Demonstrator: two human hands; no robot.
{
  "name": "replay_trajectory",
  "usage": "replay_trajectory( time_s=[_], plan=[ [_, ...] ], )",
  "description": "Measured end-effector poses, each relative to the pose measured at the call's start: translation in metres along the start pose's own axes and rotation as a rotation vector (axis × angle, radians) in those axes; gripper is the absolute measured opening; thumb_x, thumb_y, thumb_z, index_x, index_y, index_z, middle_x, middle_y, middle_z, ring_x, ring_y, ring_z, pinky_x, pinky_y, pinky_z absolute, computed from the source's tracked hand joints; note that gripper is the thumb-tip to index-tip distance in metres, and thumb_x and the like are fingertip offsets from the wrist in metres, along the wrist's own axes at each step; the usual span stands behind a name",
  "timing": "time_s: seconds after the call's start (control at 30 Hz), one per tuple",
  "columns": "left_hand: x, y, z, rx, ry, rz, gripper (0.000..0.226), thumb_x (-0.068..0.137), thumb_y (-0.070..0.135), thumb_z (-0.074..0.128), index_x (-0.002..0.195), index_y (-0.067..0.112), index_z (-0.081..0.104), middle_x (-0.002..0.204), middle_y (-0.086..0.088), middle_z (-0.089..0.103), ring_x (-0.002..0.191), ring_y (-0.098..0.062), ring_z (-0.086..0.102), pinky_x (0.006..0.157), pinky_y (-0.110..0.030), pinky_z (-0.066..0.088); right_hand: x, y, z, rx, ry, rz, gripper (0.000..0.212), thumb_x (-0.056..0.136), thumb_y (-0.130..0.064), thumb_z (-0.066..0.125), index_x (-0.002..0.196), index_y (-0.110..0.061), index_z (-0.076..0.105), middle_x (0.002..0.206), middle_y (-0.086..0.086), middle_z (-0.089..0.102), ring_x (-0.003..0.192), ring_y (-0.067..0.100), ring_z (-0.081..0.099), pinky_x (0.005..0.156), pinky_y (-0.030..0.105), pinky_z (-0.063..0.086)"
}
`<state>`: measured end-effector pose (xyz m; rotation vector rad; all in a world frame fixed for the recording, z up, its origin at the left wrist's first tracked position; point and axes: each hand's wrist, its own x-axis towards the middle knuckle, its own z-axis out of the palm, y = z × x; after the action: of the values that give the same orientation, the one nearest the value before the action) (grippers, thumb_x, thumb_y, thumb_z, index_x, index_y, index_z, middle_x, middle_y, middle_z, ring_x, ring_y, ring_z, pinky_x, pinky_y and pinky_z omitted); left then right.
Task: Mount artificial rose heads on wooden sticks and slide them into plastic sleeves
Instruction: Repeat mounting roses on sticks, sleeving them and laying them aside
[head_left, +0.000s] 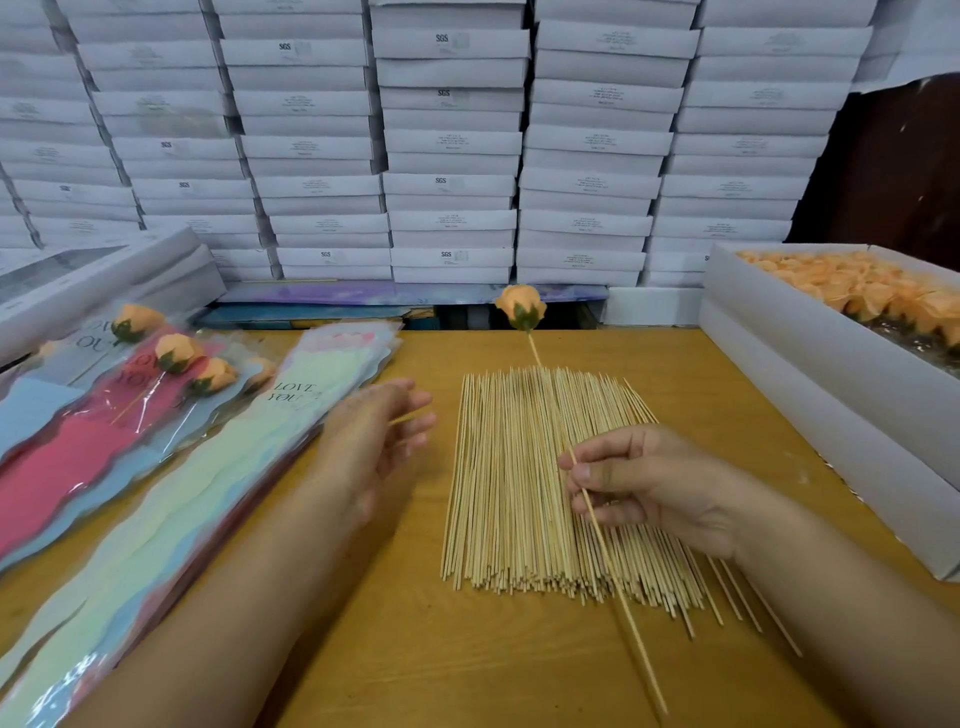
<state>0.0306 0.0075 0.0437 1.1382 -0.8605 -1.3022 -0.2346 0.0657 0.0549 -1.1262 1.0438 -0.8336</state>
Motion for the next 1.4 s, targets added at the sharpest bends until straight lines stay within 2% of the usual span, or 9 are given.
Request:
replay_trajectory(
  time_s=[0.17, 0.3, 0.4, 0.47, 0.63, 0.93, 1.1, 1.27, 1.4],
  plan=[
    [0.027, 0.032, -0.032, 0.433, 0.275, 0.255, 0.011, 0.094, 0.011, 0.066, 0.092, 0.022, 0.069, 0.098, -0.004, 0.074, 0.086, -0.016, 0.071, 0.074, -0.03, 0.055, 0.003, -0.001, -0.005, 0.057, 0.057, -0.004, 0.043, 0.065, -0.001, 0.077, 0.106, 0.006, 0.068, 0.085, 0.02, 0.073, 0.07, 0.022, 0.072, 0.054, 0.024, 0.059],
    [0.055, 0.04, -0.076, 0.85, 0.411, 0.326, 0.026, 0.09, 0.005, 0.066, 0.114, 0.01, 0.072, 0.115, -0.01, 0.071, 0.103, -0.025, 0.063, 0.097, -0.043, 0.051, 0.004, -0.001, -0.007, 0.075, 0.079, -0.02, 0.043, 0.064, -0.002, 0.077, 0.106, 0.005, 0.069, 0.085, 0.02, 0.073, 0.07, 0.022, 0.073, 0.055, 0.024, 0.06],
    [0.071, 0.041, -0.111, 1.148, 0.434, 0.233, 0.028, 0.09, 0.017, 0.069, 0.114, 0.005, 0.073, 0.111, -0.016, 0.073, 0.097, -0.032, 0.065, 0.09, -0.044, 0.054, 0.004, -0.001, -0.008, 0.076, 0.085, -0.02, 0.044, 0.065, -0.002, 0.077, 0.107, 0.005, 0.068, 0.086, 0.019, 0.074, 0.071, 0.022, 0.073, 0.057, 0.025, 0.06],
    [0.073, 0.04, -0.126, 1.252, 0.406, 0.165, 0.024, 0.09, 0.026, 0.072, 0.095, 0.002, 0.074, 0.087, -0.017, 0.073, 0.077, -0.031, 0.064, 0.075, -0.04, 0.054, 0.005, -0.001, -0.009, 0.072, 0.086, -0.018, 0.043, 0.065, -0.002, 0.077, 0.106, 0.005, 0.068, 0.085, 0.019, 0.074, 0.072, 0.022, 0.073, 0.057, 0.025, 0.06],
    [0.075, 0.033, -0.142, 1.315, 0.37, 0.124, 0.04, 0.088, 0.041, 0.074, 0.078, 0.002, 0.069, 0.071, -0.012, 0.068, 0.066, -0.027, 0.063, 0.065, -0.037, 0.052, 0.006, 0.0, -0.01, 0.075, 0.088, -0.022, 0.043, 0.064, -0.002, 0.077, 0.106, 0.004, 0.069, 0.086, 0.019, 0.074, 0.072, 0.022, 0.073, 0.058, 0.026, 0.061],
    [0.073, 0.034, -0.146, 1.352, 0.403, 0.123, 0.071, 0.084, 0.052, 0.075, 0.129, 0.0, 0.059, 0.12, -0.021, 0.066, 0.096, -0.034, 0.061, 0.075, -0.038, 0.044, 0.007, 0.0, -0.012, 0.073, 0.082, -0.021, 0.042, 0.065, -0.003, 0.078, 0.105, 0.004, 0.07, 0.086, 0.019, 0.073, 0.073, 0.023, 0.073, 0.058, 0.026, 0.06],
    [0.071, 0.037, -0.143, 1.281, 0.472, 0.194, 0.055, 0.081, 0.024, 0.079, 0.129, 0.004, 0.06, 0.097, -0.015, 0.069, 0.061, -0.02, 0.058, 0.067, -0.034, 0.045, 0.008, 0.002, -0.012, 0.062, 0.089, -0.024, 0.041, 0.064, -0.003, 0.079, 0.104, 0.003, 0.071, 0.087, 0.019, 0.074, 0.074, 0.023, 0.073, 0.058, 0.026, 0.06],
    [0.068, 0.04, -0.134, 1.259, 0.45, 0.202, 0.065, 0.076, 0.003, 0.074, 0.138, 0.01, 0.056, 0.128, -0.022, 0.063, 0.112, -0.042, 0.059, 0.093, -0.047, 0.048, 0.009, 0.003, -0.012, 0.059, 0.09, -0.024, 0.039, 0.065, -0.003, 0.078, 0.103, 0.003, 0.071, 0.086, 0.017, 0.075, 0.074, 0.023, 0.074, 0.058, 0.026, 0.06],
    [0.067, 0.046, -0.126, 1.165, 0.421, 0.191, 0.062, 0.081, 0.002, 0.074, 0.14, 0.004, 0.053, 0.136, -0.023, 0.058, 0.122, -0.042, 0.054, 0.098, -0.047, 0.044, 0.009, 0.003, -0.013, 0.055, 0.092, -0.025, 0.04, 0.065, -0.003, 0.078, 0.103, 0.003, 0.071, 0.087, 0.018, 0.074, 0.075, 0.023, 0.073, 0.058, 0.026, 0.061]
  ],
)
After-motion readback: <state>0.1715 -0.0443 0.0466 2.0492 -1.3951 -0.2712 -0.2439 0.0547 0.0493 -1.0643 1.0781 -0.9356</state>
